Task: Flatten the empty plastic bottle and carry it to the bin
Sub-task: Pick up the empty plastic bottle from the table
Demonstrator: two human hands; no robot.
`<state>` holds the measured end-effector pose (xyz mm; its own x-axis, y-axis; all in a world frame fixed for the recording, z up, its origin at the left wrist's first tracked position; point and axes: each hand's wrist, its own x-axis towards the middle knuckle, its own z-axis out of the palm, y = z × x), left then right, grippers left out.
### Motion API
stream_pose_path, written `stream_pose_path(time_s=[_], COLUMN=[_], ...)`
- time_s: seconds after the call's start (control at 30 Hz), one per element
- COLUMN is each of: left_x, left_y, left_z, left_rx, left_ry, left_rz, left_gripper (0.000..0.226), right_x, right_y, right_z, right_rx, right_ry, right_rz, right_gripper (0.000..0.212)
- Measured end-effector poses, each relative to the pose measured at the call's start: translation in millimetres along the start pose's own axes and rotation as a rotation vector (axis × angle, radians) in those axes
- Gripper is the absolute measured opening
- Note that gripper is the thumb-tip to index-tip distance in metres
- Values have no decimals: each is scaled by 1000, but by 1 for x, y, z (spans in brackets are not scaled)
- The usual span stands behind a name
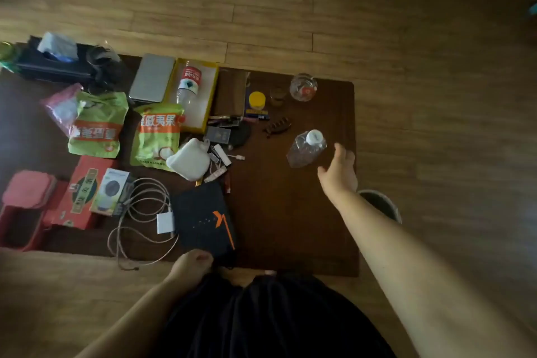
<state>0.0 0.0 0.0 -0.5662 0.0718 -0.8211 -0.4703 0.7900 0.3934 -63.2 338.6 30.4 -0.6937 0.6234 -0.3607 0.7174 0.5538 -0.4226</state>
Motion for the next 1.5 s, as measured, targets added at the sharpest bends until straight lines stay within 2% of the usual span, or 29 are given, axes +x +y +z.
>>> stream_pose_path(time_s=[0.03, 0.13, 0.23, 0.33, 0.4, 0.43, 0.5, 0.57, 0.63, 0.73, 0.83, 0.9, 0.97, 1.03, 1.1, 1.13, 1.2, 1.27, 1.3, 1.4, 1.47, 1.5], left_x=[6, 6, 7, 4, 5, 7, 12, 15, 17, 21, 25, 29, 29, 27, 27, 27, 27, 27, 27, 26, 25, 24], left_y=[5, 29, 44, 62, 77, 86, 108, 133, 156, 178, 185, 181, 178, 175, 175, 177, 181, 183, 183, 183, 183, 183], left_z=[7, 20, 27, 21, 13, 8, -2, -12, -17, -20, -25, -27, -33, -41, -51, -57, -67, -74, -76, -75, -73, -73], left_rx=[-8, -57, -100, -108, -94, -47, 154, 396, 596, 771, 764, 646, 490, 305, 188, 131, -7, -111, -145, -216, -227, -227], left_ry=[10, 9, 50, 97, 100, 115, 211, 323, 337, 260, 195, 144, 28, -164, -386, -525, -788, -928, -963, -986, -991, -1001], left_rz=[-1, -47, -14, 34, 73, 105, 188, 308, 447, 583, 616, 652, 646, 601, 548, 507, 397, 327, 308, 279, 285, 291], left_gripper=[16, 12, 16, 17, 17, 26, 63, 98, 120, 132, 124, 117, 111, 100, 78, 67, 58, 55, 55, 59, 62, 64], right_x=[14, 47, 72, 74, 70, 67, 58, 44, 28, 12, 2, -6, -14, -21, -25, -26, -26, -26, -25, -24, -26, -26], right_y=[-9, -32, -34, -31, -31, -29, -25, -21, -21, -28, -34, -37, -41, -43, -43, -43, -43, -44, -45, -50, -56, -58], right_z=[-3, -3, 9, 15, 14, 12, 7, 2, -3, -11, -21, -26, -31, -37, -45, -49, -57, -64, -66, -70, -70, -69], right_rx=[-73, -284, -437, -488, -404, -341, -215, -105, -17, 64, 52, 43, 26, 6, 32, 76, 261, 456, 500, 467, 334, 280], right_ry=[36, -107, -261, -233, -249, -271, -326, -351, -364, -390, -341, -265, -185, -124, -113, -151, -360, -617, -692, -722, -648, -599], right_rz=[-94, -275, -283, -284, -249, -238, -239, -229, -179, -132, -155, -194, -297, -451, -570, -599, -565, -444, -389, -265, -257, -277], right_gripper=[77, 82, 58, 39, 30, 27, 23, 33, 45, 53, 54, 53, 49, 44, 37, 34, 28, 28, 29, 41, 64, 68])
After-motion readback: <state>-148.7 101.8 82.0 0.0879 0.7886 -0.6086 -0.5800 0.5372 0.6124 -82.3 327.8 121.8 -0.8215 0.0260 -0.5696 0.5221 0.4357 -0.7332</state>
